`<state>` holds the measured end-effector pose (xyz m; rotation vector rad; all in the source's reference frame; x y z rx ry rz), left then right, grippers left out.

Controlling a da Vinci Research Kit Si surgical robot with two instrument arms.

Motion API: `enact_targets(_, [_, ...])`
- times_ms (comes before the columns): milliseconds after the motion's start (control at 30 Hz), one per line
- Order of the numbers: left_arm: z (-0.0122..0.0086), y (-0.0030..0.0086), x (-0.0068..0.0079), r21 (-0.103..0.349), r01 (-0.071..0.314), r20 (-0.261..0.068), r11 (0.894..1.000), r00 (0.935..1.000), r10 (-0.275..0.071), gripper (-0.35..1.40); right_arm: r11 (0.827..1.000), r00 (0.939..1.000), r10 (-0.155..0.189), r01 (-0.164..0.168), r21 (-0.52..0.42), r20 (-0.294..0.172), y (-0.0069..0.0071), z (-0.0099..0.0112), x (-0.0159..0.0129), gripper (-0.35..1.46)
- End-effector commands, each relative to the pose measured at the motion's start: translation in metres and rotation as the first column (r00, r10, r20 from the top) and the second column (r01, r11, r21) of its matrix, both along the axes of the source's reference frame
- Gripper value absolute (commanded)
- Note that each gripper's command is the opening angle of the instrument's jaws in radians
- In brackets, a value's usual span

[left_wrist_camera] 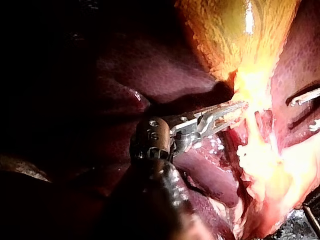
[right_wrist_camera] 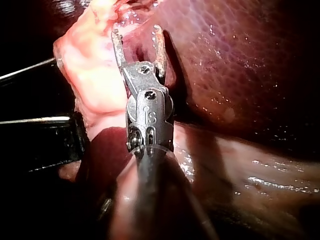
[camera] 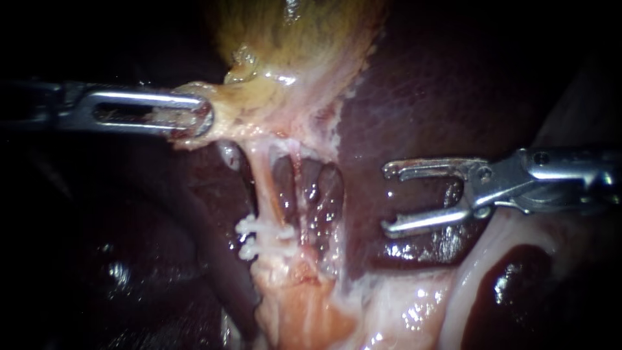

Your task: Going back second clip left tube

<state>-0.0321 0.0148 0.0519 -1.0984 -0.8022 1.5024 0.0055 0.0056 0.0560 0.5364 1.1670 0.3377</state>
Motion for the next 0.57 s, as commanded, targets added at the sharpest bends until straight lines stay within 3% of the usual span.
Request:
enact_targets(33, [0.0004, -0.0002, -0.0004, -0.004, 0.005, -0.005, 1.0, 1.0, -0.005, -0.35, 1.0, 1.0, -0.001, 0.001, 0.0, 0.0, 0.0, 0.0001, 0.0, 0.5])
enact_targets(300, [0.0034, -0.001, -0.0026, -0.012, -0.011, 0.001, 1.0, 0.9999, 0.011, -0.35, 1.0, 1.0, -0.003, 0.003, -0.005, -0.001, 0.0, 0.0, 0.0, 0.5])
enact_targets(567, [0.0031, -0.0009, -0.0024, -0.01, -0.012, 0.003, 1.0, 0.9999, 0.012, -0.35, 1.0, 1.0, -0.008, 0.008, -0.002, -0.005, -0.0001, -0.0004, 0.0001, 0.5])
